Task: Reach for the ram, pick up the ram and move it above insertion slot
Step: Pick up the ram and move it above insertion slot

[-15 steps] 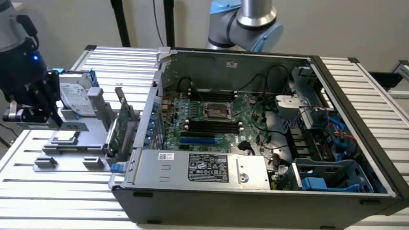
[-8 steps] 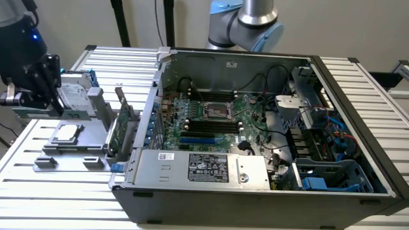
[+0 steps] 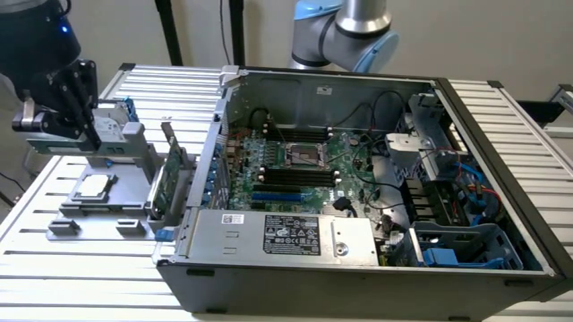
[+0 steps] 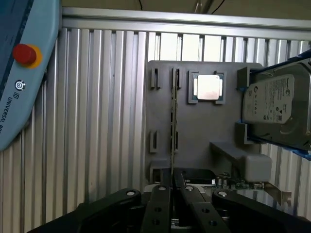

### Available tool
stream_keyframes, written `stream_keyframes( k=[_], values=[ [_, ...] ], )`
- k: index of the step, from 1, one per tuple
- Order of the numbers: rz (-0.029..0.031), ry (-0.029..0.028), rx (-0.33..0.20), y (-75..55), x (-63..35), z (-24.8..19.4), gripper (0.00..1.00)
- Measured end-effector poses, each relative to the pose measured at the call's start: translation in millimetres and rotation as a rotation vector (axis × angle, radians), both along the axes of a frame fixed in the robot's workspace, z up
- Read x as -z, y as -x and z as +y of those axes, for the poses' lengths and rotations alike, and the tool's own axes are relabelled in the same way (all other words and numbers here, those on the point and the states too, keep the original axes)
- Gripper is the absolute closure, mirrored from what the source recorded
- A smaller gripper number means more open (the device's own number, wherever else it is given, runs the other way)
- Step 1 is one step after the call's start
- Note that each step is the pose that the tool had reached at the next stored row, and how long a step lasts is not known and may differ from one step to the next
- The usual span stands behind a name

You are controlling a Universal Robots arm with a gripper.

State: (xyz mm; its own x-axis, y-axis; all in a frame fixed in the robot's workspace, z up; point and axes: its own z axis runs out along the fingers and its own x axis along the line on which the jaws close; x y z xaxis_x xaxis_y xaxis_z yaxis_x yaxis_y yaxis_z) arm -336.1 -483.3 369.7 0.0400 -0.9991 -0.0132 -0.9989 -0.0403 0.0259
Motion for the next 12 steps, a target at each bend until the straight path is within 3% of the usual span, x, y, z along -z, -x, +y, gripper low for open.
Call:
stream_keyframes(
  k=[12],
  values=[
    [0.0005,-0.0147,0.000,-30.4,-7.9,6.1,0.87]
  ],
)
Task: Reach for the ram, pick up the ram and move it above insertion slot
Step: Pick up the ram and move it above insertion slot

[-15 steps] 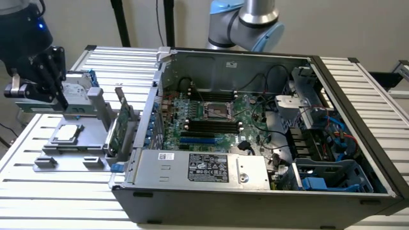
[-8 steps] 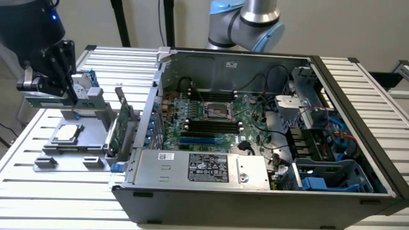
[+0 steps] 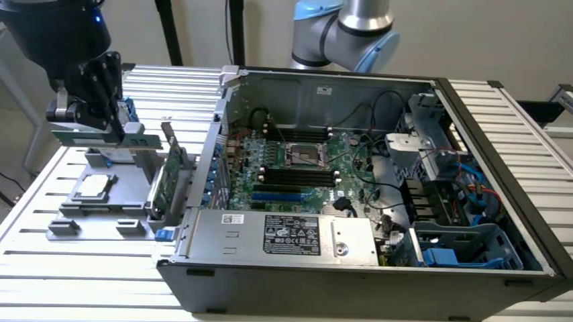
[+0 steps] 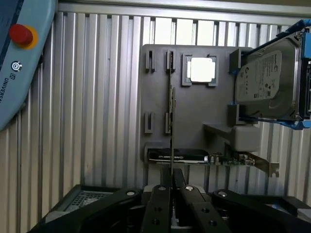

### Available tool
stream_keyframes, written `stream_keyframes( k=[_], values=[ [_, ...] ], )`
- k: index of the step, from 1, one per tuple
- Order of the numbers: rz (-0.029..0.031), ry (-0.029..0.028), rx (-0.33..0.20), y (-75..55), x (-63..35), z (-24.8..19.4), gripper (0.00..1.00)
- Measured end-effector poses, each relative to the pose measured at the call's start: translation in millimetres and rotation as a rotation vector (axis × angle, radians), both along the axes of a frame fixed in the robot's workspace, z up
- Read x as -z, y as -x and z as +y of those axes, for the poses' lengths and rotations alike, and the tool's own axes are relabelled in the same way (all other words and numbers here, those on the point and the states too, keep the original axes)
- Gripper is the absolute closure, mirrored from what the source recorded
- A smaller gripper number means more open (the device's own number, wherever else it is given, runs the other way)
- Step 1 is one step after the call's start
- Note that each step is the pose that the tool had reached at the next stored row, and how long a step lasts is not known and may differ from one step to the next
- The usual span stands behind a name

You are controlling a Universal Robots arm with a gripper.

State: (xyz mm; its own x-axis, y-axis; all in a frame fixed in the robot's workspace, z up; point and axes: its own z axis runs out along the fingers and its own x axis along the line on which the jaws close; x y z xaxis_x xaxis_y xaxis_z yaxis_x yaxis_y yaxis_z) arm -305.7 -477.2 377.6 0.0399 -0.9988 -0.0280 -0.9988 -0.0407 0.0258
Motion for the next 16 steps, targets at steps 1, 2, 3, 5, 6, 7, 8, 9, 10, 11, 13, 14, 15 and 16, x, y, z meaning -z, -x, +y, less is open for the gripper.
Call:
stream_keyframes(
  k=[1,2,3,5,6,7,8,9,10,11,13,14,15,16],
  values=[
    [0.0000,-0.0008,0.000,-2.4,-0.9,0.5,0.87],
    [0.0000,-0.0017,0.000,-4.7,-1.8,1.1,0.87],
    [-0.0001,-0.0026,0.000,-7.1,-2.7,1.6,0.87],
    [0.0000,-0.0045,0.000,-11.9,-4.8,2.7,0.87],
    [-0.0001,-0.0054,0.000,-14.2,-5.7,3.2,0.87],
    [-0.0001,-0.0063,0.000,-16.6,-6.7,3.7,0.87],
    [0.0000,-0.0072,0.000,-18.9,-7.7,4.2,0.87],
    [0.0000,-0.0081,0.000,-21.2,-8.6,4.7,0.87],
    [0.0000,-0.0091,0.000,-23.5,-9.5,5.3,0.87],
    [0.0001,-0.0100,0.000,-25.8,-10.4,5.7,0.87],
    [0.0001,-0.0125,0.000,-30.6,-12.2,6.8,0.87],
    [0.0000,-0.0138,0.000,-33.0,-12.9,7.3,0.87],
    [0.0000,-0.0151,0.000,-35.4,-13.6,7.7,0.87],
    [0.0000,-0.0164,0.000,-38.0,-14.2,8.2,0.87]
  ],
)
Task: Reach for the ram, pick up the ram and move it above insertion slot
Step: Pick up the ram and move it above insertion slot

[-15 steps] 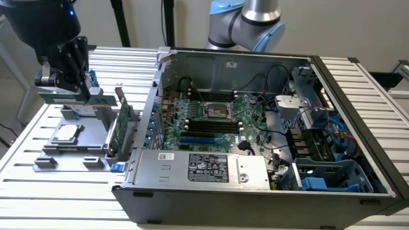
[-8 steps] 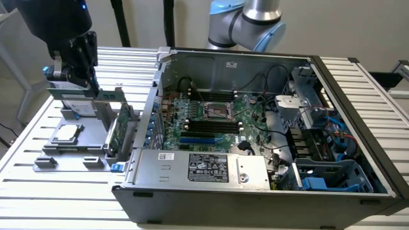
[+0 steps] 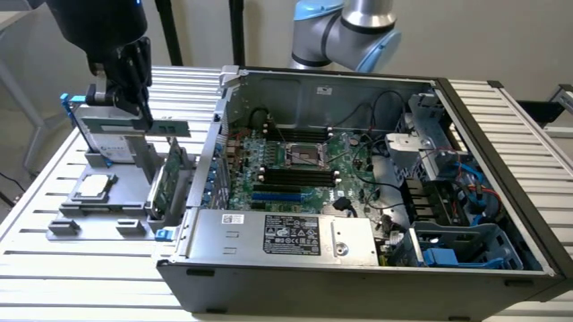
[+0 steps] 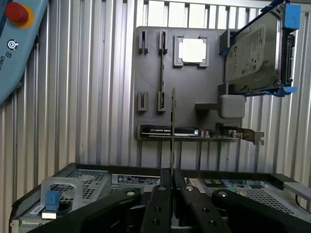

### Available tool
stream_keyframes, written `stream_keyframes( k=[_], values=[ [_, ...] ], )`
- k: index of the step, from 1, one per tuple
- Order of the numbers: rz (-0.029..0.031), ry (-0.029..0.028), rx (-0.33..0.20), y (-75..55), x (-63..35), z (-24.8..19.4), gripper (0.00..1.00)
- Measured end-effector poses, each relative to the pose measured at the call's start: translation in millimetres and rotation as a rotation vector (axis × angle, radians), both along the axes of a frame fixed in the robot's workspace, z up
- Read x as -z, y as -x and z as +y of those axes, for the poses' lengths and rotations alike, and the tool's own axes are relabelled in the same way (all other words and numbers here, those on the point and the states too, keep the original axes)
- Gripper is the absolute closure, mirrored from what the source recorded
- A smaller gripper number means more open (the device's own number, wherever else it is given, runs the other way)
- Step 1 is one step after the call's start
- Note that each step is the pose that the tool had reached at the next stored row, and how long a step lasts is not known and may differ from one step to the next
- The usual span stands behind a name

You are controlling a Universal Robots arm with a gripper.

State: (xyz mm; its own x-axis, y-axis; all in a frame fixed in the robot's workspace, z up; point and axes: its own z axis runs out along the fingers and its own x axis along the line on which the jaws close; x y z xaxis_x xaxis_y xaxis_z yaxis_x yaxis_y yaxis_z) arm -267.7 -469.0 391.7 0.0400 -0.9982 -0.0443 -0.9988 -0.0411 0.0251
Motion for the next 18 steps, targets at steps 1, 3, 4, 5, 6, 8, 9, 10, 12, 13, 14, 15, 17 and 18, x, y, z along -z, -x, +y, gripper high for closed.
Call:
stream_keyframes(
  k=[1,3,4,5,6,8,9,10,12,13,14,15,17,18],
  values=[
    [0.0000,-0.0011,0.000,-2.7,-0.5,0.5,0.87],
    [0.0001,-0.0032,0.000,-8.1,-1.4,1.5,0.87],
    [0.0001,-0.0044,0.000,-11.1,-1.8,2.1,0.87],
    [0.0001,-0.0055,0.000,-13.9,-2.1,2.6,0.87],
    [0.0002,-0.0065,0.000,-16.6,-2.5,3.0,0.87],
    [0.0001,-0.0086,0.000,-22.3,-3.1,4.1,0.87],
    [0.0002,-0.0095,0.000,-25.2,-3.4,4.7,0.87],
    [0.0002,-0.0104,0.000,-28.1,-3.7,5.2,0.87],
    [0.0002,-0.0122,0.000,-34.2,-4.1,6.4,0.87],
    [0.0002,-0.0130,0.000,-37.1,-4.4,7.0,0.87],
    [0.0002,-0.0138,0.000,-40.1,-4.5,7.6,0.87],
    [0.0002,-0.0145,0.000,-43.0,-4.8,8.2,0.87],
    [0.0001,-0.0161,0.000,-49.0,-5.1,9.5,0.87],
    [0.0002,-0.0167,0.000,-51.9,-5.3,10.1,0.87]
  ],
)
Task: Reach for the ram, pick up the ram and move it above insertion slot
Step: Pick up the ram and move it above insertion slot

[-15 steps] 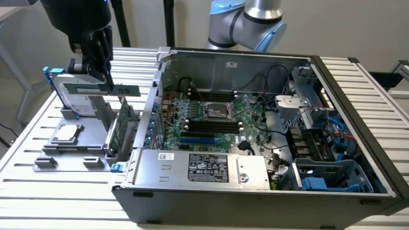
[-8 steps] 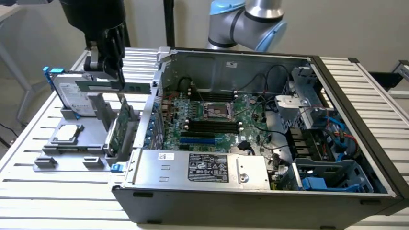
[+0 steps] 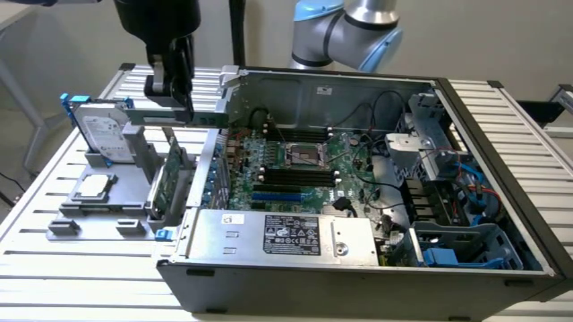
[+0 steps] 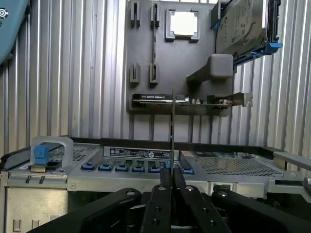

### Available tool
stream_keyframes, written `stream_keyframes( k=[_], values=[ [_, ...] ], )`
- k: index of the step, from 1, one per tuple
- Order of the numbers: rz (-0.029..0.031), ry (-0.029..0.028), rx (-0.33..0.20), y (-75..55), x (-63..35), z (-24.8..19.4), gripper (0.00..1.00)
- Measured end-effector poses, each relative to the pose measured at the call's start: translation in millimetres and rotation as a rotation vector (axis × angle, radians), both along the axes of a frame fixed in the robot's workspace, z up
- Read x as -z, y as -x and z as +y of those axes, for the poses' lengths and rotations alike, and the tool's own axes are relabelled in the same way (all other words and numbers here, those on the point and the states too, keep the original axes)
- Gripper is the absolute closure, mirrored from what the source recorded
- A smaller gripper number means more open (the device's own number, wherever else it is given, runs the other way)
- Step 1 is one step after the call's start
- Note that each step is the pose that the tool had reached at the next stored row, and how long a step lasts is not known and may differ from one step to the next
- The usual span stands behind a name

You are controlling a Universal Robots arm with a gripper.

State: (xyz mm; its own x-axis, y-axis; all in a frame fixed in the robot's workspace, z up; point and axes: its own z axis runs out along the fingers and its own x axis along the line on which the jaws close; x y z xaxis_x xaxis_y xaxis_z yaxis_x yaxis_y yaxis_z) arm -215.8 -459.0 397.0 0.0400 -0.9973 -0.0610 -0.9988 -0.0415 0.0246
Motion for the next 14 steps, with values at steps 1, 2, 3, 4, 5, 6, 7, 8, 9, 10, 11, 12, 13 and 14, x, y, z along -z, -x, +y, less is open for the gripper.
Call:
stream_keyframes(
  k=[1,2,3,4,5,6,7,8,9,10,11,12,13,14],
  values=[
    [0.0000,-0.0007,0.000,-3.0,-0.1,0.6,0.87],
    [0.0000,-0.0013,0.000,-5.9,-0.3,1.3,0.87],
    [0.0000,-0.0019,0.000,-8.9,-0.4,1.9,0.87],
    [0.0000,-0.0026,0.000,-12.1,-0.5,2.7,0.87],
    [0.0000,-0.0031,0.000,-15.1,-0.6,3.4,0.87],
    [0.0000,-0.0036,0.000,-18.0,-0.7,4.1,0.87],
    [0.0001,-0.0040,0.000,-21.0,-0.8,4.9,0.87],
    [0.0000,-0.0046,0.000,-24.0,-0.8,5.6,0.87],
    [0.0000,-0.0050,0.000,-27.0,-0.9,6.3,0.87],
    [0.0000,-0.0054,0.000,-30.2,-0.9,7.1,0.87],
    [0.0000,-0.0058,0.000,-33.4,-0.9,7.9,0.87],
    [0.0000,-0.0062,0.000,-36.6,-1.0,8.6,0.87],
    [0.0001,-0.0064,0.000,-39.7,-1.0,9.4,0.87],
    [0.0001,-0.0067,0.000,-42.9,-1.0,10.2,0.87]
  ],
)
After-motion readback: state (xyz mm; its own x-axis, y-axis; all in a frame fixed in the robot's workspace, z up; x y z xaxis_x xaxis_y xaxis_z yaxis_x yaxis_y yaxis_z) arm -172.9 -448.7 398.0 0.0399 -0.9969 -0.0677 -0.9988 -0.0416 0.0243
